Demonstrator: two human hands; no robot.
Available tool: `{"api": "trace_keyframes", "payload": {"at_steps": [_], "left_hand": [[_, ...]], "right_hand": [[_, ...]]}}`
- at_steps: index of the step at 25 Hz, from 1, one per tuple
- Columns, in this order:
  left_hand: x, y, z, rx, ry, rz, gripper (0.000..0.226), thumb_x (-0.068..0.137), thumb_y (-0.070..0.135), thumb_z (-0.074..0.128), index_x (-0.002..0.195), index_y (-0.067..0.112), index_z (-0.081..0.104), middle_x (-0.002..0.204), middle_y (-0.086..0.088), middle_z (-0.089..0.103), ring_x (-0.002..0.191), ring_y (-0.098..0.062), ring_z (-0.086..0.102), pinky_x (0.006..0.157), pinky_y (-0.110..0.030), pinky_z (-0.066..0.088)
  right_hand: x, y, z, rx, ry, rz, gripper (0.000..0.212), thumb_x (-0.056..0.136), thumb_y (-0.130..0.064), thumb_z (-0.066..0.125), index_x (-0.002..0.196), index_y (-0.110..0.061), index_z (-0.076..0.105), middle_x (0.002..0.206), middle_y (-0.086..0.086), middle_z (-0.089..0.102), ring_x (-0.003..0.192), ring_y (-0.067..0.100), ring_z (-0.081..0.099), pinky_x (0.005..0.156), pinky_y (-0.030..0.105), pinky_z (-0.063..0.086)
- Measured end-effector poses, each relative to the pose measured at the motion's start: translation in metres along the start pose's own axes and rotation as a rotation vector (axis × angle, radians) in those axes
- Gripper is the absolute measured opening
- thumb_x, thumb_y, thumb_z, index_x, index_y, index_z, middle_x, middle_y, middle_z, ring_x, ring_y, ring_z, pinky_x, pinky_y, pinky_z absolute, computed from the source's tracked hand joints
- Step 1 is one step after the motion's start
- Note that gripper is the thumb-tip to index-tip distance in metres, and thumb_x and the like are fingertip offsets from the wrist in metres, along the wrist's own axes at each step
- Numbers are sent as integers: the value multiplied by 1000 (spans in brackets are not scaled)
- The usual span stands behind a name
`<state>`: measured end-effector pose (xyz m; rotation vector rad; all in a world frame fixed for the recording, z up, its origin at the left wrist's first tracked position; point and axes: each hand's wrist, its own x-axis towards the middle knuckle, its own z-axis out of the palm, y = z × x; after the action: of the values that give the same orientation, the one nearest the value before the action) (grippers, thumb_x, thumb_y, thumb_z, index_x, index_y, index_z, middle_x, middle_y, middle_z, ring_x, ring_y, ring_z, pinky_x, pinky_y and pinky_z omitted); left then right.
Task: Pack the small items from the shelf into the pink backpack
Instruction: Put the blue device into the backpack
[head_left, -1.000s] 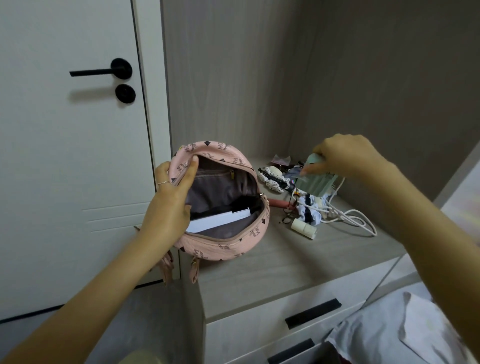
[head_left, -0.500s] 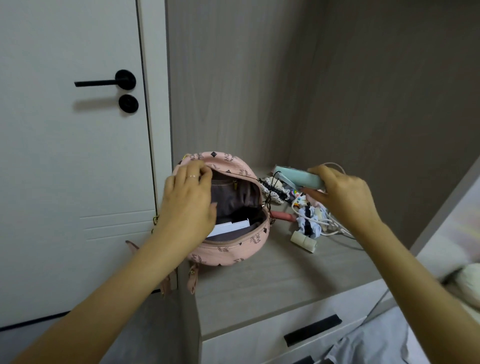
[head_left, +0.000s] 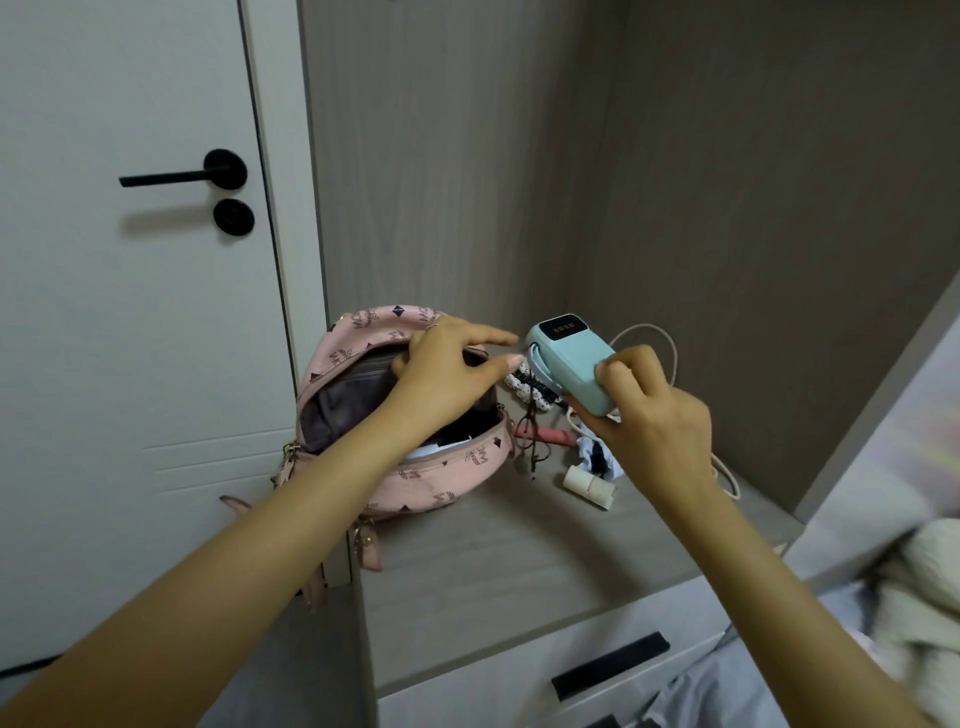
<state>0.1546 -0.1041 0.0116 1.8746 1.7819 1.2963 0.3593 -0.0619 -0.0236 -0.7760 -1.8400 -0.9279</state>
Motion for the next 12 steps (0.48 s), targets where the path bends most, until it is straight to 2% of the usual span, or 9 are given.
{"api": "trace_keyframes", "payload": {"at_steps": [3,5,7,9,12], "left_hand": [[3,4,4,-11,30,-42,5,82,37,68,78,40,66,100,12,63,119,-28,47,103,-49,33],[2,5,6,41,36,-90,21,82,38,68,63,42,59,101,20,55,123,-24,43,104,-50,29],[1,4,8,72,64,-112,21,81,41,67,64,42,56,111,19,52,126,-21,39,104,-49,25],[1,2,10,75,58,-118,13,80,44,67,73,40,57,119,17,52,126,-19,36,105,-47,22],[2,0,13,76,3,-103,17,82,48,64,69,38,60,116,25,46,124,-15,31,103,-44,17]], "right_hand": [[3,-8,0,29,-28,-10,31,88,-32,56,72,-7,61,76,8,63,44,23,48,33,24,34],[3,-12,1,41,-44,7,34,90,-35,53,73,-7,61,77,8,62,46,24,50,32,26,36],[2,-13,2,58,-48,10,33,89,-36,56,74,-7,61,78,8,63,46,24,51,32,26,37],[1,-11,2,74,-32,4,31,88,-34,59,74,-6,62,79,8,63,47,23,52,33,25,36],[0,-9,1,97,1,-11,27,87,-31,62,75,-6,63,78,8,64,49,21,53,34,24,37]]}}
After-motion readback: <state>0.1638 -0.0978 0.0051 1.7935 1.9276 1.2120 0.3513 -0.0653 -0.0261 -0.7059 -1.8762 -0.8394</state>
